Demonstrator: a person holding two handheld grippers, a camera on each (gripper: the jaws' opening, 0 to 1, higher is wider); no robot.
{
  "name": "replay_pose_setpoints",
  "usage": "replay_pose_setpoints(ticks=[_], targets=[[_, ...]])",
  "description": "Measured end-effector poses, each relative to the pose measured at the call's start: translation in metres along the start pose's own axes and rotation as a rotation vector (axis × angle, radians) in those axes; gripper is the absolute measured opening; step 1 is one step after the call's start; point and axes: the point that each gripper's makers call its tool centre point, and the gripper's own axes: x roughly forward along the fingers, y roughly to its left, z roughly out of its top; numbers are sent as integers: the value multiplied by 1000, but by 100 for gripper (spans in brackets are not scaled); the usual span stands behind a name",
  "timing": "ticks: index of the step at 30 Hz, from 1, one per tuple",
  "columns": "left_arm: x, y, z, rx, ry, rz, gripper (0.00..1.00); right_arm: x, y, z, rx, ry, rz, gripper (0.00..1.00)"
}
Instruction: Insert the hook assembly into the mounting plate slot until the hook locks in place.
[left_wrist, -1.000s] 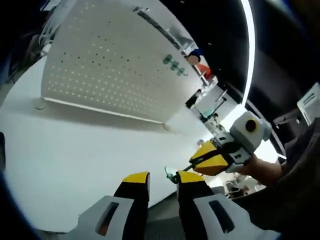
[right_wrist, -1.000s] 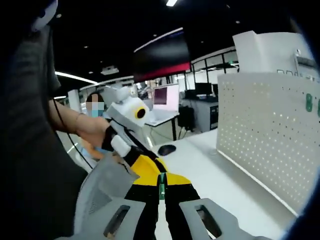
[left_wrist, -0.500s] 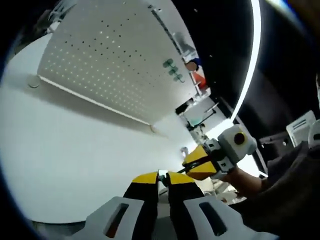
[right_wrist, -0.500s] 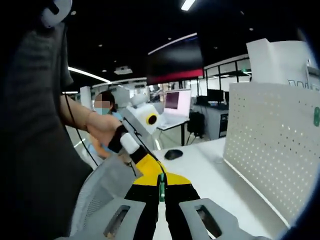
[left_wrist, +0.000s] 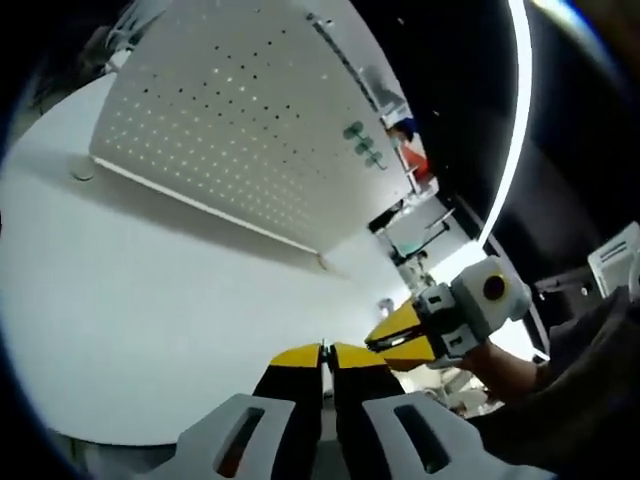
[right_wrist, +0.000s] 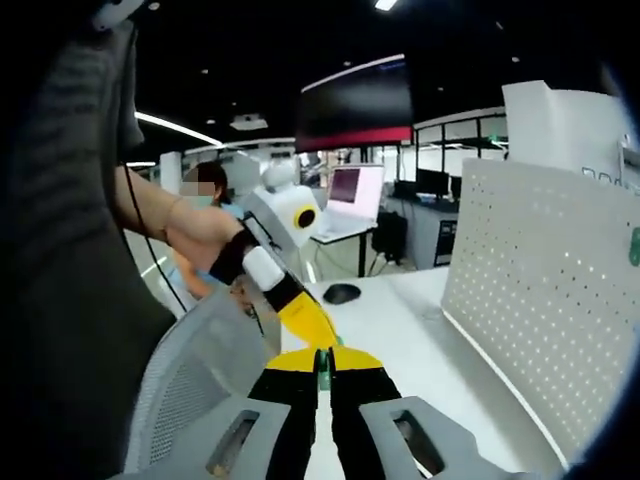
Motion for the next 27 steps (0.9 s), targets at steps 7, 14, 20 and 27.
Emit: replay_pose_setpoints(ticks=[7,14,20,27], targets=[[0,3,6,-3,-12,22,1,1,-3,-3,16,11,-24,2],[0,5,11,10,-41,40,1,2,-8,-4,36,22,-55,3],[-1,8,17,64,-50,77,1,2,-14,-5,73,26,-79,5],[-4,13,23,120,-58,116,1,-3,-22,-12,157,43,-110,9]])
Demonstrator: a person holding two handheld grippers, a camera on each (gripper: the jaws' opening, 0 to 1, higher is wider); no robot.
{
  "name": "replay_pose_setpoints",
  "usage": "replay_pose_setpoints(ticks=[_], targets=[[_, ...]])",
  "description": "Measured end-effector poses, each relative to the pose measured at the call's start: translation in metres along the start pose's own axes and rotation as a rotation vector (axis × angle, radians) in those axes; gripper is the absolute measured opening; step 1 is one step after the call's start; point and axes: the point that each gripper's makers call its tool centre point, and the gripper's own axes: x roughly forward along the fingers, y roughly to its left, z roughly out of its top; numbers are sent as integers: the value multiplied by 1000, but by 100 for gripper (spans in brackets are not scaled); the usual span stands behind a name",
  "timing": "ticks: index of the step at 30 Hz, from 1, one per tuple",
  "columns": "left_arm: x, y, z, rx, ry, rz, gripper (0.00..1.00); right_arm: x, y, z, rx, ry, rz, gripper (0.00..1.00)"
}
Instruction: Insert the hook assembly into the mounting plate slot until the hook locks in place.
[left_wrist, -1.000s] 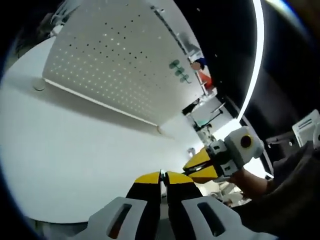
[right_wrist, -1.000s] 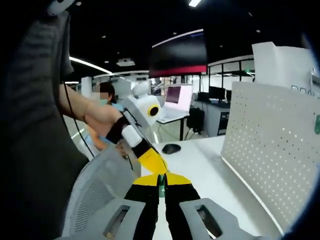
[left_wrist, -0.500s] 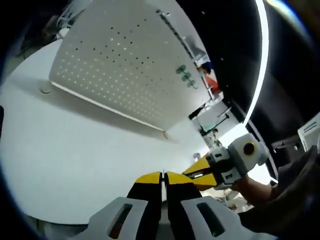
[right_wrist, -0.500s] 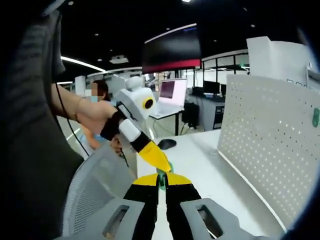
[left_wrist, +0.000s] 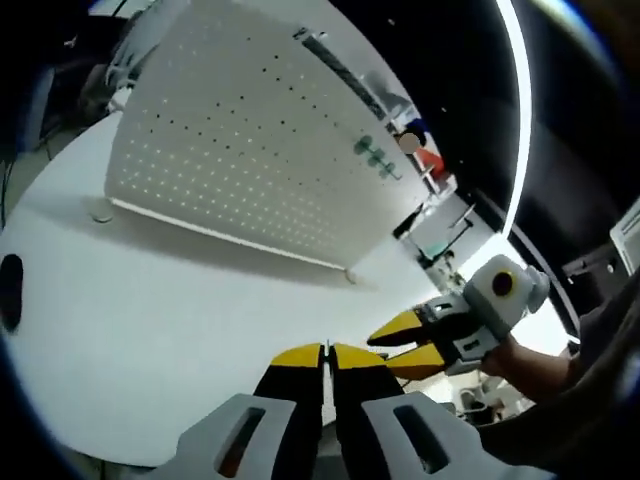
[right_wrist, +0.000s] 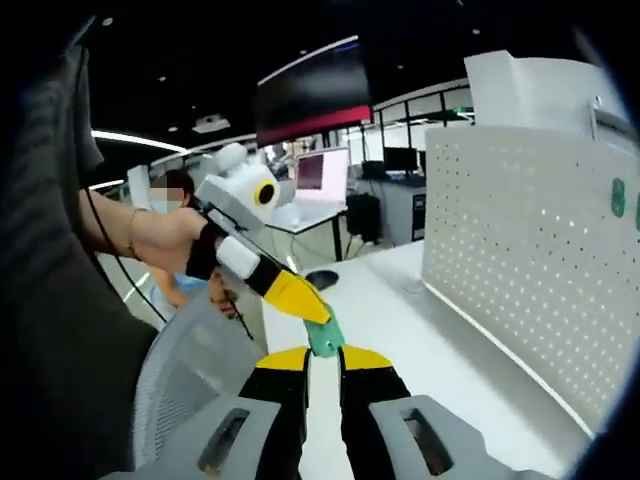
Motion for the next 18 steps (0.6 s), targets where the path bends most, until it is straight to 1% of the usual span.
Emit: replay_pose_setpoints(ticks=[3,4,6,11,14,16,18], targets=[[-1,2,2,28,-10,11,1,-1,-2,-2,32,4,-8,10],[-1,4,2,47,-5,25,1,-2,-2,-3,71,9,-12,12],[-1,5,2,79,1,40,1,-2,-4,-4,113,10,-13,14],[-1,8,4,135,-3,66,1,-5,-3,-8,152,22,-13,16],[-2,8,9,185,-20,86,1,-6,-3,-11,176,28,-12,16],[-3,8,14,219,-33,100,1,-7,-2,-14,208,35,-11,17],[-3,5,19,272,-45,105,1,-7,-1,-17,248,36,-4,17]])
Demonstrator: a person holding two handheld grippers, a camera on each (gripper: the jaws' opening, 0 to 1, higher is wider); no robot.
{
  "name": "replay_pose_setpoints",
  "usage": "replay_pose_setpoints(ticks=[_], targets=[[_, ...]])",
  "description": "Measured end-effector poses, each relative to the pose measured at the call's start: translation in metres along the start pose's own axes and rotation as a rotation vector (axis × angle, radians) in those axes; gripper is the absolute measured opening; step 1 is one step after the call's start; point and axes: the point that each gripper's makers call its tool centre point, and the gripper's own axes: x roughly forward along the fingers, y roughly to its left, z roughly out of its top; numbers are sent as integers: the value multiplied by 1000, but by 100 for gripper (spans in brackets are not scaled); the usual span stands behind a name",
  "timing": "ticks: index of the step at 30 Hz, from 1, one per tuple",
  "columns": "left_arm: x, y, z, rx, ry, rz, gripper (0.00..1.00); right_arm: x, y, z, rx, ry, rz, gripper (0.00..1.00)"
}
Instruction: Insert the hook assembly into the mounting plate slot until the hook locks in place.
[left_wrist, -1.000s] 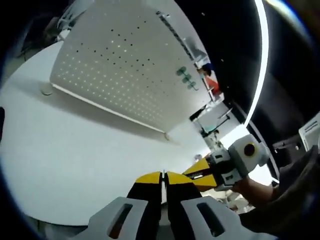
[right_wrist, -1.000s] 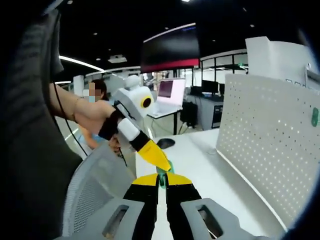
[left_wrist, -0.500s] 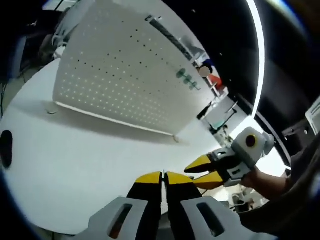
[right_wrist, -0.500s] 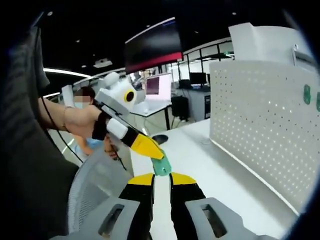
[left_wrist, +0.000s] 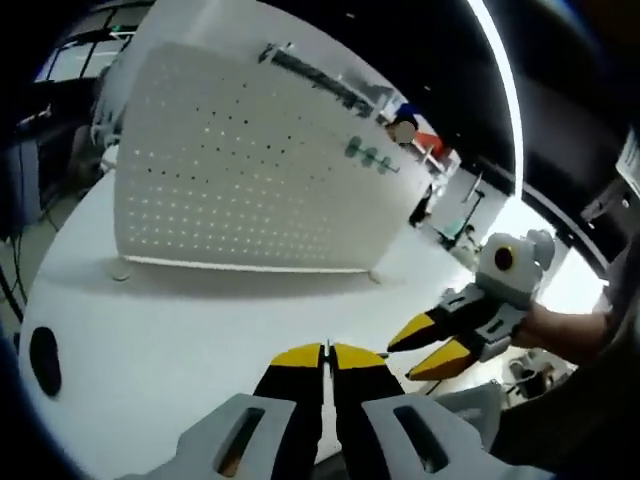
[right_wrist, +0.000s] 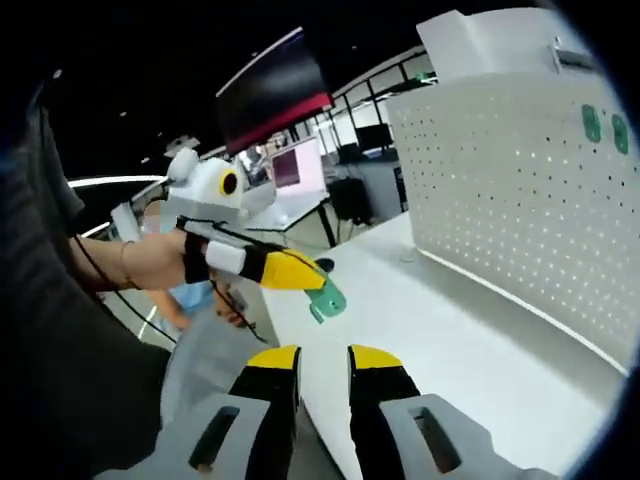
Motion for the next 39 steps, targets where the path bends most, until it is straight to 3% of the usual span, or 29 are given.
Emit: replay_pose_setpoints(ticks=[7,13,21,27,34,36,39], targets=[[-2,-14,14,85,-70,-26,1,3,8,14,178,-86,46,18],[-2,-23,20,144,-106,-37,1,5,4,34,313,-197,50,17],[-2,-28,27,195,-147,-36,1,11,10,41,390,-230,80,15],[-4,-29,30,211,-175,-27,1,10,6,50,513,-292,98,13],[-4,-29,29,219,-185,-35,2,10,5,52,532,-295,84,7],[-3,-27,28,229,-188,-35,2,9,4,53,474,-300,67,6],[0,-27,23,234,-168,-43,3,12,5,48,452,-265,60,5]])
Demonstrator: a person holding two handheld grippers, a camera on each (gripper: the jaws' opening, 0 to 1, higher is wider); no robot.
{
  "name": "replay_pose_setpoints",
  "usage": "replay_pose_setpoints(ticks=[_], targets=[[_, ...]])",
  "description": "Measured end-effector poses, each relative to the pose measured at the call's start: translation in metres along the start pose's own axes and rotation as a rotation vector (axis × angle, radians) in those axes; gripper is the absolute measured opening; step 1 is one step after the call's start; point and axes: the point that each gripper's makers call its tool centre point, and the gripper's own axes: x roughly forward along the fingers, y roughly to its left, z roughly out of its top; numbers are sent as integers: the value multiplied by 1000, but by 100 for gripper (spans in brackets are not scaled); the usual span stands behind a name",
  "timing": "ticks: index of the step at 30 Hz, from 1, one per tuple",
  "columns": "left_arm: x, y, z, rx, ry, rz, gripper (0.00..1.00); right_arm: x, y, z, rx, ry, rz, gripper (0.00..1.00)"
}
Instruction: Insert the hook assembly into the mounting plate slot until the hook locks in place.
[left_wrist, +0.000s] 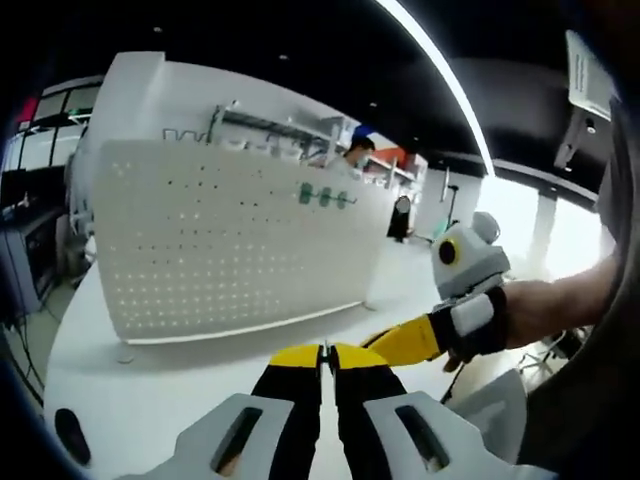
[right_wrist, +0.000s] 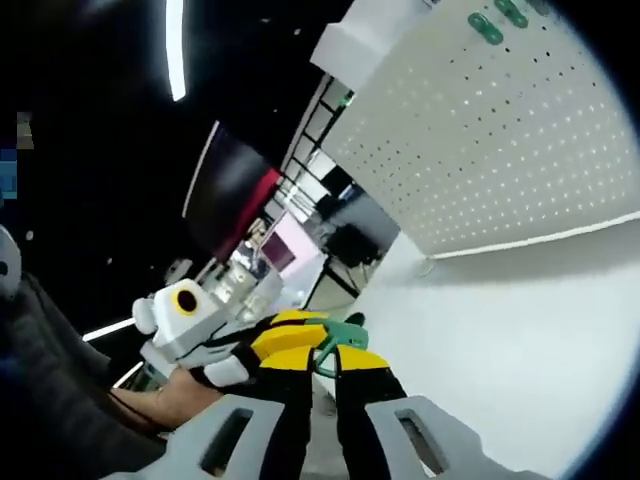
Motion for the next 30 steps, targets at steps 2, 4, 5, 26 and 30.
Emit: replay_pose_setpoints(ticks=[2,4,5,26,30], targets=[[0,1,-2,-17,9,-10,3,-1,-1,-2,-39,12,-8,5],[0,0,-4,-26,15,-14,4,-1,-2,-4,-64,25,-17,5],[0,0,-5,-28,17,-14,4,0,-2,-5,-80,33,-20,5],[-3,7,-41,-178,180,-41,23,-11,-24,-28,-598,323,-120,5],[-4,-1,-46,-205,214,-91,23,-12,-27,-36,-635,369,-119,5]])
